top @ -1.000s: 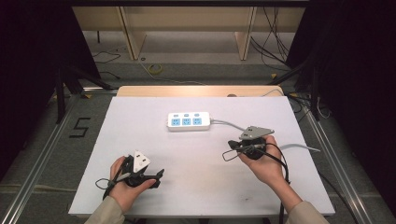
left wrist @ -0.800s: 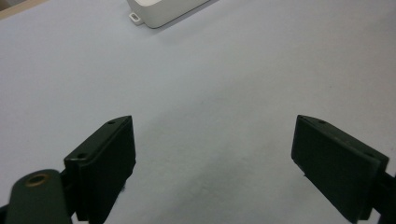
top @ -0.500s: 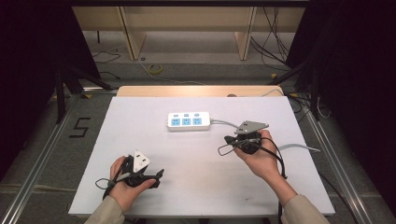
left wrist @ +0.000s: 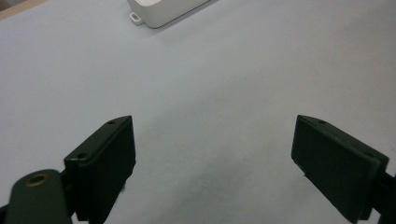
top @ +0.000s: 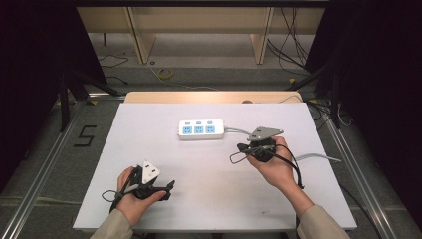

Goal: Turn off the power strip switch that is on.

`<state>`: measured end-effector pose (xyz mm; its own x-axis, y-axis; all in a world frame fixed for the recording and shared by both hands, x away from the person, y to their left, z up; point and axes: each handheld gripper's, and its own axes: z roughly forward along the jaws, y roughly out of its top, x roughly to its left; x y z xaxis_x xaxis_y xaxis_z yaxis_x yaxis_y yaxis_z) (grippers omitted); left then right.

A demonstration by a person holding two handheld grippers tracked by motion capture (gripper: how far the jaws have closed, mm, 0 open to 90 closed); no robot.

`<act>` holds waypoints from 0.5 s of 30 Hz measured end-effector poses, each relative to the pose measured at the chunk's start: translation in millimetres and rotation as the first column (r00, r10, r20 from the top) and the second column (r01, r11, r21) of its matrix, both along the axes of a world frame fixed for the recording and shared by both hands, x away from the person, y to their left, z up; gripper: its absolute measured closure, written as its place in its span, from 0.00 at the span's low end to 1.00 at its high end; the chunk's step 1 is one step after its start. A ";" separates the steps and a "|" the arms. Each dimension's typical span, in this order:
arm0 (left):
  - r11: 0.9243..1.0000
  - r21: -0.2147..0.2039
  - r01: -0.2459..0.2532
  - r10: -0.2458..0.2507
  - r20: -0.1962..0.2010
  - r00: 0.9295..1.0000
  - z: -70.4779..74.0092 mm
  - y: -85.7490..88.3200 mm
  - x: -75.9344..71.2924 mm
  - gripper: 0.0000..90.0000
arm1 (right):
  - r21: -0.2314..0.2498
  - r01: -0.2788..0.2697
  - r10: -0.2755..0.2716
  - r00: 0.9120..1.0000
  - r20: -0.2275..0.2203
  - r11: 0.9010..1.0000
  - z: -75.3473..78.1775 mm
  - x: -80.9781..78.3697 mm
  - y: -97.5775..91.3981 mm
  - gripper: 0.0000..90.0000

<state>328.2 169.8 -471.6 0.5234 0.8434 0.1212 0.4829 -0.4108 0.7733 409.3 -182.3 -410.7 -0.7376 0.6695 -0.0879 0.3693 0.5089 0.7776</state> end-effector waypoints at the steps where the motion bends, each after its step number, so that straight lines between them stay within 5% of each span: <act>1: 1.000 0.000 0.000 0.000 0.000 1.000 -0.1 0.0 0.1 0.15 | 0.000 0.001 -0.001 1.000 -0.003 1.000 0.5 0.1 0.6 1.00; 15: 1.000 0.001 0.003 -0.003 0.002 1.000 0.0 -0.2 -0.3 0.15 | -0.006 -0.002 0.002 1.000 -0.001 1.000 3.6 6.8 7.4 1.00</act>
